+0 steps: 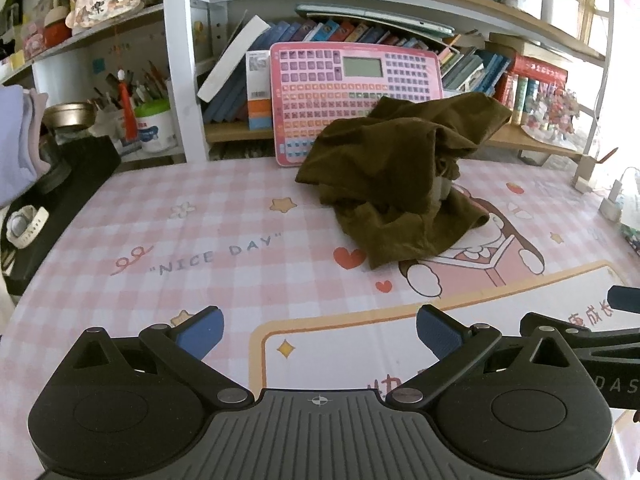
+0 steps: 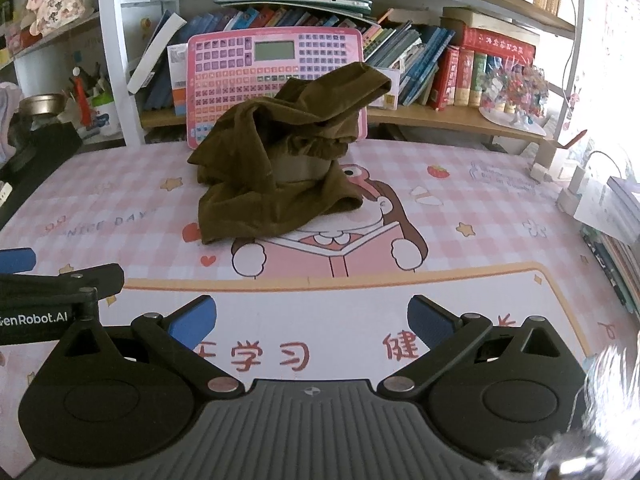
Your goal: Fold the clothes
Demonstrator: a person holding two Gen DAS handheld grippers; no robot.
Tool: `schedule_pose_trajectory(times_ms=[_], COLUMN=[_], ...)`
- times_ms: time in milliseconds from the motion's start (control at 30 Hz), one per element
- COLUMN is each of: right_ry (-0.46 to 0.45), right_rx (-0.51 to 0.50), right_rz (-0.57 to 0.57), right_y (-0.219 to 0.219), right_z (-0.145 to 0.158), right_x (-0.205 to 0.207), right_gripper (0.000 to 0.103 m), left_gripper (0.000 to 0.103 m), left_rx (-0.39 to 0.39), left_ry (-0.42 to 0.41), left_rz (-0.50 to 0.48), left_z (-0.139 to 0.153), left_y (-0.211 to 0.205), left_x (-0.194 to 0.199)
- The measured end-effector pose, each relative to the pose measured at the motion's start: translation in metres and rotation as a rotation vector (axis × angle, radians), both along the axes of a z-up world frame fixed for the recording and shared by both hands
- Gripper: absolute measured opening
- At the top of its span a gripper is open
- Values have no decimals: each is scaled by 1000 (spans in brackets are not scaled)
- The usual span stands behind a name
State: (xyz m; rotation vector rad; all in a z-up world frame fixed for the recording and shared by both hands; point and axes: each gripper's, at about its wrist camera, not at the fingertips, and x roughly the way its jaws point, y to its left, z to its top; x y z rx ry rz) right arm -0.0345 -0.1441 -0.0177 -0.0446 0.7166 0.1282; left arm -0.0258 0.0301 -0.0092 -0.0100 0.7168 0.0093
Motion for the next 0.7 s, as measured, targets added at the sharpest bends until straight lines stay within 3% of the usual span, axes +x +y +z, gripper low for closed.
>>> schedule_pose_trajectory(times_ms=[400, 700], right_ry=[12, 8], right_rx=[10, 33], right_rz=[13, 56], right_y=[-9, -48], right_z=[-2, -6], right_x=[3, 27], right_gripper=[103, 103], left_gripper=[103, 103], left_rx=[-3, -13], left_ry=[2, -10], left_rz=[13, 59], left_z=[0, 3], left_y=[-11, -49], left_x=[1, 16])
